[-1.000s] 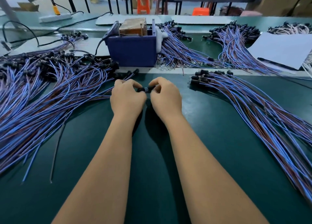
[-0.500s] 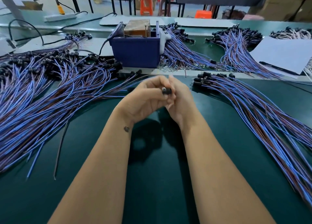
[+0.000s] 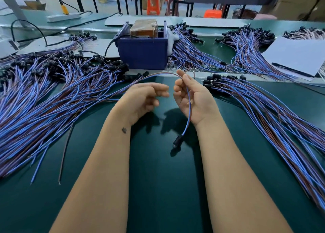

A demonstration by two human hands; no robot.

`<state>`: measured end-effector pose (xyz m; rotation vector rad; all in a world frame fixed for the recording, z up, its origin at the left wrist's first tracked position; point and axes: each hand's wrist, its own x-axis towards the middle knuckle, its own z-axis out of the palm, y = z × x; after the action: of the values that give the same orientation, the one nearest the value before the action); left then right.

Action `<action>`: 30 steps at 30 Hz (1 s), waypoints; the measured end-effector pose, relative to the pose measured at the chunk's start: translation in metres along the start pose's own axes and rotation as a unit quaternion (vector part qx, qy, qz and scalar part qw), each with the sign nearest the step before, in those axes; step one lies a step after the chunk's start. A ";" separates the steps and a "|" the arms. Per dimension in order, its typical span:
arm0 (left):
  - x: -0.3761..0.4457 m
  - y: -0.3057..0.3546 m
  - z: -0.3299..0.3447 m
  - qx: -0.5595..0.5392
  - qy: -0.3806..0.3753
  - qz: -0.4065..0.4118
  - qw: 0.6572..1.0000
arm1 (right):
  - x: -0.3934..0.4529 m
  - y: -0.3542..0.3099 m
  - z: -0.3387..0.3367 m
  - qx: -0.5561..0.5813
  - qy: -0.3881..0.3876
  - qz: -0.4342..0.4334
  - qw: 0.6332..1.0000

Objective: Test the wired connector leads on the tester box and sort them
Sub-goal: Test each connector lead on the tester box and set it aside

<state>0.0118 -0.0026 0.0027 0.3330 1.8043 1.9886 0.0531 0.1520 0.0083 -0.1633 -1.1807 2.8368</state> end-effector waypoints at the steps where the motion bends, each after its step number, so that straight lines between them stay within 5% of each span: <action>1: 0.003 0.001 -0.001 -0.038 0.058 -0.003 0.998 | -0.001 -0.001 0.000 0.003 -0.019 0.007 1.000; 6: 0.009 0.005 -0.006 -0.142 0.221 0.064 0.963 | -0.003 0.012 0.008 -0.224 -0.089 0.025 0.970; 11: 0.008 0.004 -0.004 -0.118 0.252 0.128 0.952 | -0.001 0.023 0.011 -0.356 -0.087 0.006 0.930; 16: 0.007 0.002 0.010 -0.039 0.203 0.155 0.966 | -0.002 0.027 0.013 -0.391 -0.101 0.001 0.915; 22: 0.005 -0.005 0.024 -0.001 0.123 0.106 0.987 | 0.003 0.029 0.014 -0.353 -0.026 -0.042 0.934; 30: 0.011 -0.009 0.015 0.046 0.233 0.098 0.966 | 0.007 0.028 0.010 -0.379 0.062 -0.090 0.919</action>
<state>0.0098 0.0162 -0.0055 0.0718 2.2292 2.2666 0.0446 0.1254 -0.0051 -0.2433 -2.0638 2.0350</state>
